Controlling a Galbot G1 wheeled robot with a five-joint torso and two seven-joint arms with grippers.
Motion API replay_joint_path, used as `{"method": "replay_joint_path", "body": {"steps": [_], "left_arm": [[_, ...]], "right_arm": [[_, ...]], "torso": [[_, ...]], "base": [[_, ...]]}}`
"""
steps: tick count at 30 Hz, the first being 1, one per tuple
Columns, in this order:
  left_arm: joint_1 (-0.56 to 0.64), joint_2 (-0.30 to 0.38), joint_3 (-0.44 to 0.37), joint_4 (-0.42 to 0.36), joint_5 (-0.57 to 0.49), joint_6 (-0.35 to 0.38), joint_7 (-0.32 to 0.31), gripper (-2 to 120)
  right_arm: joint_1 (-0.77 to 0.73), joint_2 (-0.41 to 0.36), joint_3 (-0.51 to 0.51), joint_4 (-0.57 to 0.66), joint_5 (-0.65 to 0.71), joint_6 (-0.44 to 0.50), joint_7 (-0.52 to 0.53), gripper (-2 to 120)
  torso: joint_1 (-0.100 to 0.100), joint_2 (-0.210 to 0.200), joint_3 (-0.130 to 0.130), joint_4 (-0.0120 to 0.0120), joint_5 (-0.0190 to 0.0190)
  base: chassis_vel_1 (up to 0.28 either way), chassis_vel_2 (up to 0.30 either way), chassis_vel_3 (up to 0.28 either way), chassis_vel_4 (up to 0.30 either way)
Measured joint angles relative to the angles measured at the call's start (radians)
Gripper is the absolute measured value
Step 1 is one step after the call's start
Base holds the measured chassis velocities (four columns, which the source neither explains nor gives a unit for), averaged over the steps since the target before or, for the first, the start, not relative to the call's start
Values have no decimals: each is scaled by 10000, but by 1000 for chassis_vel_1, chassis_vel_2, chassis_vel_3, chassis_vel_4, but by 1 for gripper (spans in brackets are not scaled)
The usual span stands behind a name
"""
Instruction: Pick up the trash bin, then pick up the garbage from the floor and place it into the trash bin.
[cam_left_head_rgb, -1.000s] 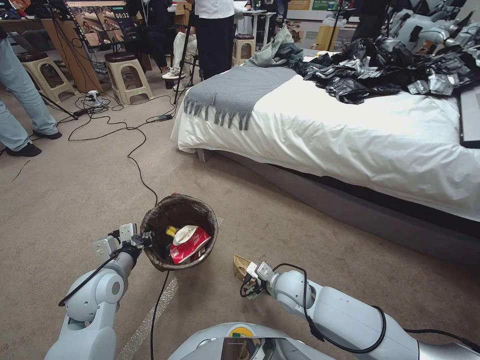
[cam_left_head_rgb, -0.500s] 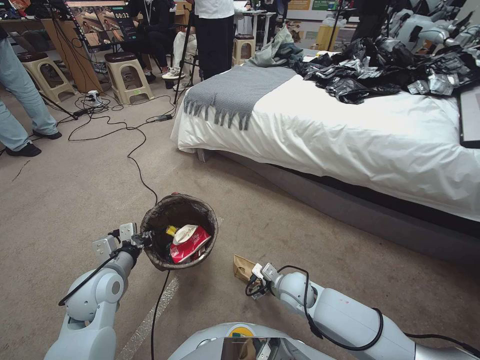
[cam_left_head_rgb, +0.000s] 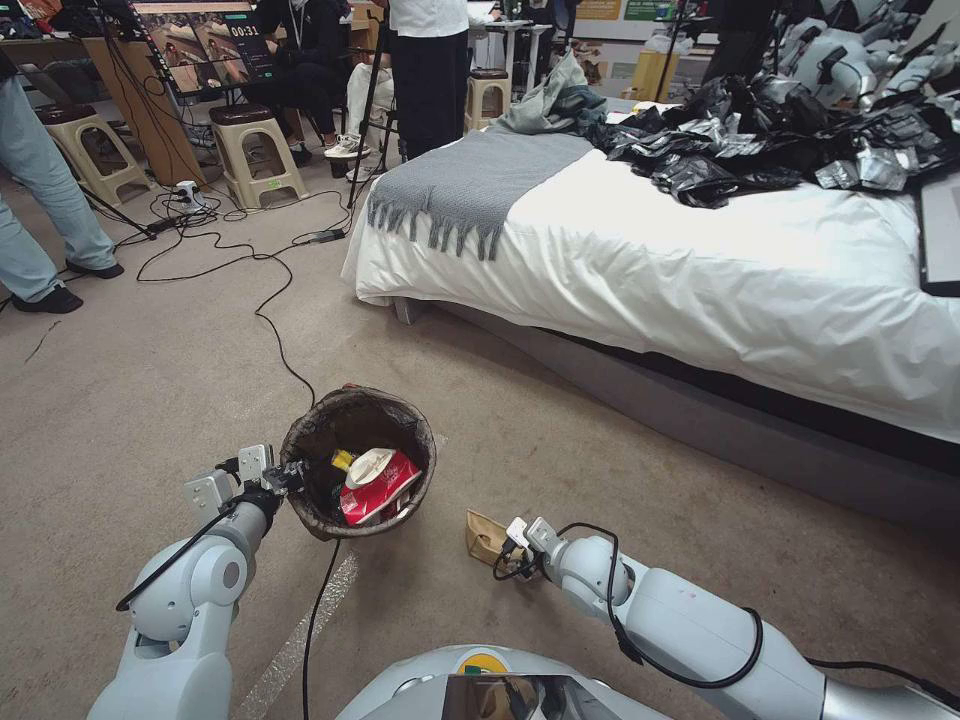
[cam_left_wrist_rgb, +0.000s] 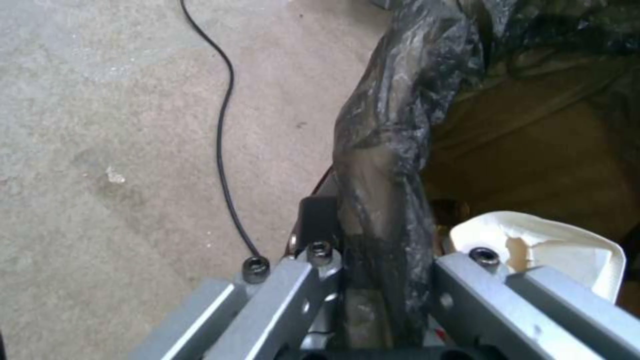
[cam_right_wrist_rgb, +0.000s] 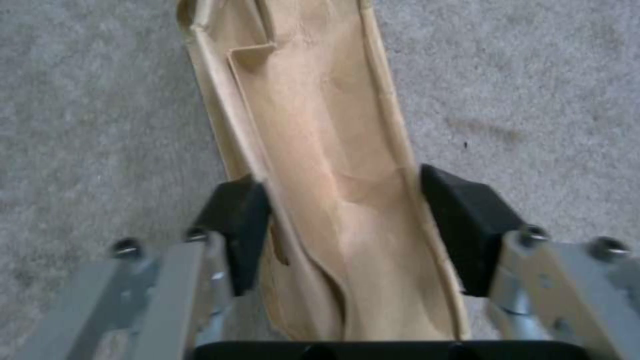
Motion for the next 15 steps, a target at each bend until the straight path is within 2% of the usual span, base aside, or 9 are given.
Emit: {"method": "replay_joint_path", "body": {"steps": [2,3,6,8,11,12,13,15], "left_arm": [[-7,-6,14,-1,5,0,0,0],[-7,-6,14,-1,5,0,0,0],[6,17,3,-12,7,0,13,0],[3,18,-2,-14,7,0,15,0],[-11,12,12,-21,8,0,19,0],[-11,12,12,-21,8,0,19,0],[-13,8,27,-23,9,0,18,0],[-18,7,37,-22,12,0,18,0]], "right_arm": [[-68,-64,87,95,-64,-11,1,41],[-68,-64,87,95,-64,-11,1,41],[-65,-128,182,159,-104,0,11,25],[-57,-149,208,199,-108,0,14,22],[-43,-224,326,372,-96,-7,26,7],[-43,-224,326,372,-96,-7,26,7],[-51,-247,400,457,-92,-7,26,0],[-81,-265,520,574,-82,-15,29,0]], "torso": [[0,0,0,-1,0],[0,0,0,-1,0],[0,0,0,0,0],[0,0,0,0,1],[0,0,0,0,0],[0,0,0,0,0],[0,0,0,0,0],[0,0,0,0,0]], "base": [[0,0,0,0],[0,0,0,0],[0,0,0,0],[0,0,0,0],[0,0,0,0],[0,0,0,0],[0,0,0,0],[0,0,0,0]]}}
